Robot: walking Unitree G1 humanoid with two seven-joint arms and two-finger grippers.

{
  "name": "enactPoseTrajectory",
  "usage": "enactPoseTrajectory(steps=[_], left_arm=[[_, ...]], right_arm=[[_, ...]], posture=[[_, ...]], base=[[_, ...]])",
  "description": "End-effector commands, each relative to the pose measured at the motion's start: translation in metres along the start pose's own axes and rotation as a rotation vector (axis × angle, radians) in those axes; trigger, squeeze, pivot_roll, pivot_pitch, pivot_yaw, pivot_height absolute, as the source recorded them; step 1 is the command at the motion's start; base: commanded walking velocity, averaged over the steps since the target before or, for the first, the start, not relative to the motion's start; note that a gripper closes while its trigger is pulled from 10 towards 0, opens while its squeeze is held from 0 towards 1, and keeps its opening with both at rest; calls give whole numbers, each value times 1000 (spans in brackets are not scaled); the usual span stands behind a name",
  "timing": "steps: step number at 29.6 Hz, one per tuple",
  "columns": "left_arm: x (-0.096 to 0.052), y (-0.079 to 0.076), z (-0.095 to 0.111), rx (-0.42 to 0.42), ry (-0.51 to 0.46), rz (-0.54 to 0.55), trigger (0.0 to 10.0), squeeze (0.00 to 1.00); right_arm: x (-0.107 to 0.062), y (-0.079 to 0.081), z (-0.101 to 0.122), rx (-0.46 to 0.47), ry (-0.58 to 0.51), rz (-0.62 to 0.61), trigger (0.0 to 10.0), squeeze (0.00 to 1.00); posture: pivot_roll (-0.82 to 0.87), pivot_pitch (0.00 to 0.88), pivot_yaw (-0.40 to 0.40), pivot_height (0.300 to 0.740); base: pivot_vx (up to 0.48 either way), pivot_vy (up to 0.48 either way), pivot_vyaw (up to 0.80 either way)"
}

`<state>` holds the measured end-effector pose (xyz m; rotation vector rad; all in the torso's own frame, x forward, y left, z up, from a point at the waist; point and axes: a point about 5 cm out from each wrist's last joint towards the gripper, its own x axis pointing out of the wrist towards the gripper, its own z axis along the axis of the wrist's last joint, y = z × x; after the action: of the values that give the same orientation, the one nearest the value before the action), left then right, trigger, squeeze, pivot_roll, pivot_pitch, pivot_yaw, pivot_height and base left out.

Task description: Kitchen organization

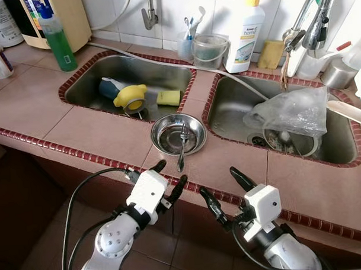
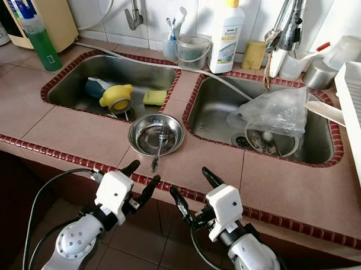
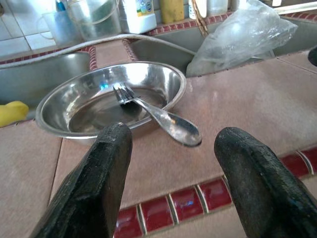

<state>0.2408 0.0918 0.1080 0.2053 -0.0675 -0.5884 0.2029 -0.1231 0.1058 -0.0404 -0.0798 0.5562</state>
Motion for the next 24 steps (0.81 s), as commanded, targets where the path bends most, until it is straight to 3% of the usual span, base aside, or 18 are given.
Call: enactPoseTrajectory(steps=[1,12,24], left_arm=[[4,-2,-3,-5,21,9,10000,0],[11,-5,1,-9,7,19,10000,0],[17,-3,0,-36,16,41,10000,0]], right_arm=[[-3,1,2,9,0,7,10000,0],[-14,0,3,21,29,11,10000,0],[-15,2,4,31,31,6,10000,0]], posture=[[-122,129,3,740],[-142,144,8,740],[-150,151,18,740]], base=[[0,0,0],[0,0,0],[0,0,0]])
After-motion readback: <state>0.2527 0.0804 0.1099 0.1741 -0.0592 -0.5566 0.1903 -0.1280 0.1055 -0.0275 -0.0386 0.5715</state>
